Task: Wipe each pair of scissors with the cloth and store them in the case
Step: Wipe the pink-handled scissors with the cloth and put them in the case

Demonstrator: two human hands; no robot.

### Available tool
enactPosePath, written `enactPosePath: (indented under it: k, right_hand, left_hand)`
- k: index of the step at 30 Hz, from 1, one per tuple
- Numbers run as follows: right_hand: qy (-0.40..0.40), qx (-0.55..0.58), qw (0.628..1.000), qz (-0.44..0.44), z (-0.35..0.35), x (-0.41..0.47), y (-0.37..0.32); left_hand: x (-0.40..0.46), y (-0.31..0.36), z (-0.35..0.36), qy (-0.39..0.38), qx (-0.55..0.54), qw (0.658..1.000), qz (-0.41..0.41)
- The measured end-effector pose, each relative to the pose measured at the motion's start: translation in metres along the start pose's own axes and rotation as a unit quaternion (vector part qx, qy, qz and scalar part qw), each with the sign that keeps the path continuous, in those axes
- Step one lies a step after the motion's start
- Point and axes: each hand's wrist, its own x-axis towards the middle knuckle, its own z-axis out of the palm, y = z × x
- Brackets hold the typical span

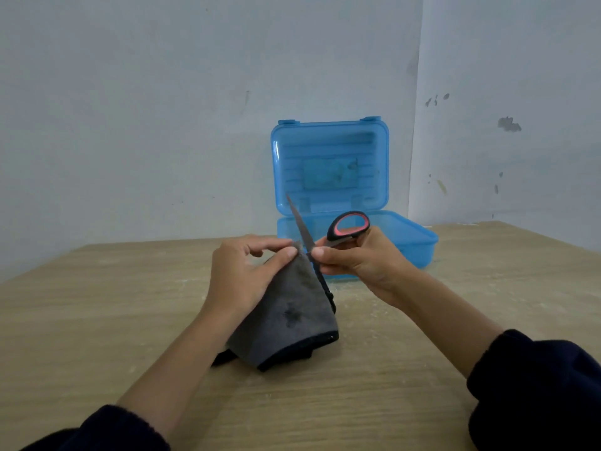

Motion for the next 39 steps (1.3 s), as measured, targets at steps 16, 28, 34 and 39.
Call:
enactPosePath:
  k: [16, 28, 34, 39]
  right_hand:
    - [0.007, -0.007, 1.0, -0.023, 0.012, 0.0, 0.012]
    - [-0.038, -0.024, 0.999, -0.018, 0.01, -0.003, -0.003]
    - [-0.008, -0.045, 0.998, -0.031, 0.008, -0.002, -0.007]
    - [0.021, -0.052, 0.998, -0.011, -0.007, 0.0, -0.013]
  left_hand:
    - [-0.005, -0.002, 0.002, -0.037, 0.066, 0.997, 0.026]
    - [-0.004, 0.0, 0.004, -0.027, 0.046, 0.998, 0.028]
    - [-0.005, 0.003, 0.008, -0.036, 0.1, 0.994, 0.034]
    - [-0.004, -0.005, 0.002, -0.06, 0.108, 0.992, 0.019]
